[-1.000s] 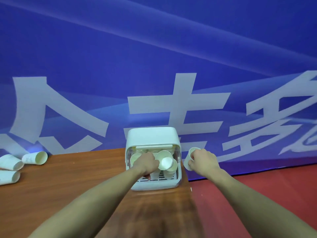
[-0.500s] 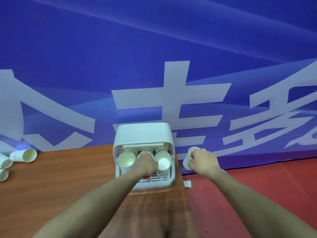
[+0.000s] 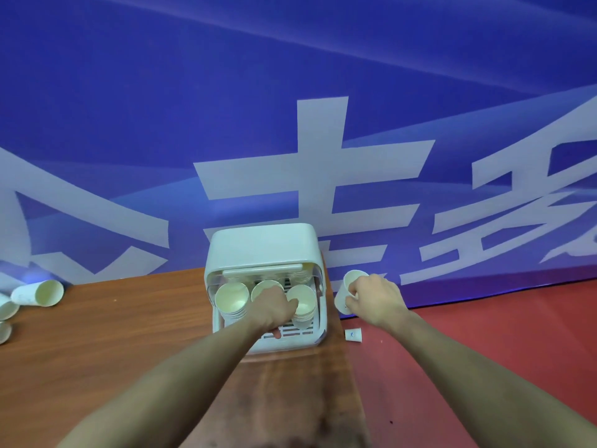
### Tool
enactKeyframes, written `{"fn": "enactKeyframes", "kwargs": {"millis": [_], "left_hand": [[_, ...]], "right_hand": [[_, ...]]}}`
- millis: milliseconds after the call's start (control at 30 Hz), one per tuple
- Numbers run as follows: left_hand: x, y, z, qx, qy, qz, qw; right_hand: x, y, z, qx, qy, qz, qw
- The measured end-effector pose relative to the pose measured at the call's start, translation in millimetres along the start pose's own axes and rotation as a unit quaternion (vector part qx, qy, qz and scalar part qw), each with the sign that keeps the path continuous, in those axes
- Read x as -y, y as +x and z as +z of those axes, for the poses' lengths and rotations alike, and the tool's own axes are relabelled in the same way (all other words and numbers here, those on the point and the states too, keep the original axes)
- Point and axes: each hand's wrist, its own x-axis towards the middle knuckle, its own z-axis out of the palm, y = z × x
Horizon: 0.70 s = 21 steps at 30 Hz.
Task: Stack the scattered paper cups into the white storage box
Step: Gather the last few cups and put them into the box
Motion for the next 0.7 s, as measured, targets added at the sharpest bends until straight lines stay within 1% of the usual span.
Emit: {"fn": "enactKeyframes", "kwargs": {"millis": [67, 200, 333, 400, 533, 700], "left_hand": [[0.9, -5.7, -4.9, -0.013, 0.024, 0.016, 1.0], [2.9, -18.8, -20.0, -0.062, 0.139, 0.058, 0.987], [14.8, -26.7, -31.0, -0.14, 0.256, 0.123, 0.949], [28.1, -29.1, -34.9, -0.152, 0.289, 0.147, 0.934], [54.5, -33.6, -41.4, -0.156, 0.288, 0.141, 0.934], [75.4, -37.1, -46.5, -0.174, 0.278, 0.113, 0.938]], "right_hand": [[9.7, -3.6, -5.5, -0.004, 0.0, -0.028, 1.0], [31.6, -14.0, -12.3, -0.014, -0.016, -0.106, 0.994], [50.7, -16.4, -6.7, -0.035, -0.066, -0.163, 0.984], [59.8, -15.6, -1.1, -0.043, -0.1, -0.182, 0.977], [69.6, -8.5, 17.5, -0.04, -0.156, -0.185, 0.969], [75.3, 5.0, 34.4, -0.004, -0.181, -0.157, 0.971]]}}
